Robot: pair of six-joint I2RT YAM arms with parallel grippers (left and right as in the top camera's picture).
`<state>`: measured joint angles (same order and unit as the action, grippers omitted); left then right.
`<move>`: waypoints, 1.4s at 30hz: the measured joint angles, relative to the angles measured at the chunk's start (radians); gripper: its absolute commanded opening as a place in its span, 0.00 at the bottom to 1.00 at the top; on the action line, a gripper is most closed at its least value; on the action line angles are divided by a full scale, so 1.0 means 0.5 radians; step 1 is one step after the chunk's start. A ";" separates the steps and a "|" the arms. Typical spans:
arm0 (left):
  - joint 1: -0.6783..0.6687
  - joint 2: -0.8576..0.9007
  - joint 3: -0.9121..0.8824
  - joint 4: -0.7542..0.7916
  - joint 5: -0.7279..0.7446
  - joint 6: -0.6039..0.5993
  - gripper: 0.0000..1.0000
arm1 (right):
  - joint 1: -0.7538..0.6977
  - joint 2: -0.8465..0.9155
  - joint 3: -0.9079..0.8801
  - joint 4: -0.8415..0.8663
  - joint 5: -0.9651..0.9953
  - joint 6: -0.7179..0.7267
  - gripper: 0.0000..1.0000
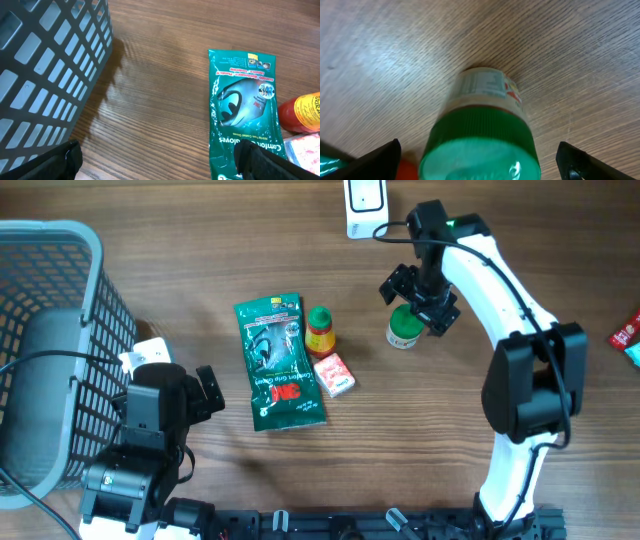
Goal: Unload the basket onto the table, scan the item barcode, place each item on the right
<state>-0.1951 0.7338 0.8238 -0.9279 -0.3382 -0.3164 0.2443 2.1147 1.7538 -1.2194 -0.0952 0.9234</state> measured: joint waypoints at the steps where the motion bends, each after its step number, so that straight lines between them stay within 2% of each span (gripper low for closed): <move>1: 0.000 0.000 0.000 0.000 0.000 0.000 1.00 | 0.000 0.024 -0.001 0.000 0.000 0.008 0.89; 8: 0.000 0.000 0.000 0.000 0.001 0.000 1.00 | 0.004 0.058 -0.204 0.204 0.002 0.005 0.85; 17: 0.000 0.000 0.000 0.000 0.000 0.000 1.00 | 0.003 0.060 -0.362 0.460 -0.053 -0.085 0.63; 22: 0.000 0.000 0.000 -0.001 0.000 0.000 1.00 | -0.007 0.056 -0.361 0.452 -0.159 -0.288 0.62; 25: 0.000 0.000 0.000 0.000 0.000 0.000 1.00 | -0.036 0.060 -0.334 0.292 -0.439 -0.574 0.61; 29: 0.000 0.000 0.000 -0.001 0.001 0.000 1.00 | -0.092 0.053 -0.183 -0.136 -0.896 -0.964 0.61; 37: 0.000 0.000 0.000 0.000 0.000 0.000 1.00 | -0.050 -0.127 -0.174 -0.748 -1.135 -1.268 0.57; 42: 0.000 0.000 0.000 0.000 0.000 0.000 1.00 | 0.200 -0.262 -0.175 -0.771 -1.210 -1.292 0.58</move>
<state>-0.1951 0.7338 0.8238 -0.9279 -0.3382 -0.3164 0.3443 1.9839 1.6665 -1.6051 -0.7002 0.2775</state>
